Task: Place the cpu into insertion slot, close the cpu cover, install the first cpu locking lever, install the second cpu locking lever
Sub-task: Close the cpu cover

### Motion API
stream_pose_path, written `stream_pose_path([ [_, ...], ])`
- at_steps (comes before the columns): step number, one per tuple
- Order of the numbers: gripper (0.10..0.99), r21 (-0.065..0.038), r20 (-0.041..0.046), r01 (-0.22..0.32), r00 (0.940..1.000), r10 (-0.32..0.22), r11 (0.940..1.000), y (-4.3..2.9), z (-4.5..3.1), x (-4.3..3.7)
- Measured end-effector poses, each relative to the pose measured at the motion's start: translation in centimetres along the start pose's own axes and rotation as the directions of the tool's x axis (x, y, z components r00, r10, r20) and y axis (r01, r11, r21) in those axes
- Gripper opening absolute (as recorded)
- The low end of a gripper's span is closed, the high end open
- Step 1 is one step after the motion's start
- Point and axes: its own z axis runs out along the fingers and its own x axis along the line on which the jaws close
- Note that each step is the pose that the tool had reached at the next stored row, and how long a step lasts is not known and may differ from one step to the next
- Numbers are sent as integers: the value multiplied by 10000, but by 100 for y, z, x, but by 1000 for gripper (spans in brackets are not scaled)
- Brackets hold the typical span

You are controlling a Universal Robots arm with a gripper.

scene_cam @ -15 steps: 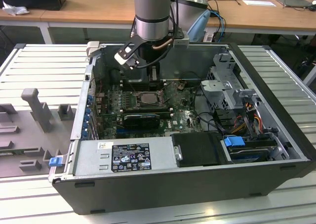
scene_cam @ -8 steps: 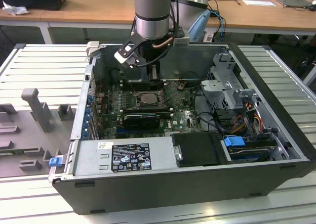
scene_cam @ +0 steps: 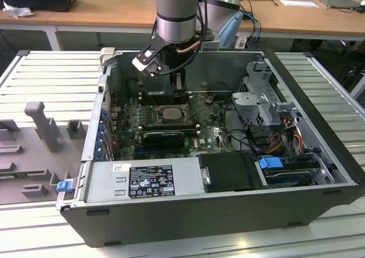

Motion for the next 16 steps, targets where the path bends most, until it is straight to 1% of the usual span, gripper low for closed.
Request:
stream_pose_path([
  [4,106,0,0,1,10000,-1,10000,9,-78,2],
  [6,106,0,0,-1,10000,1,10000,13,-96,2],
  [13,106,0,0,-1,10000,1,10000,16,-131,3],
  [16,106,0,0,0,10000,0,10000,29,-150,4],
])
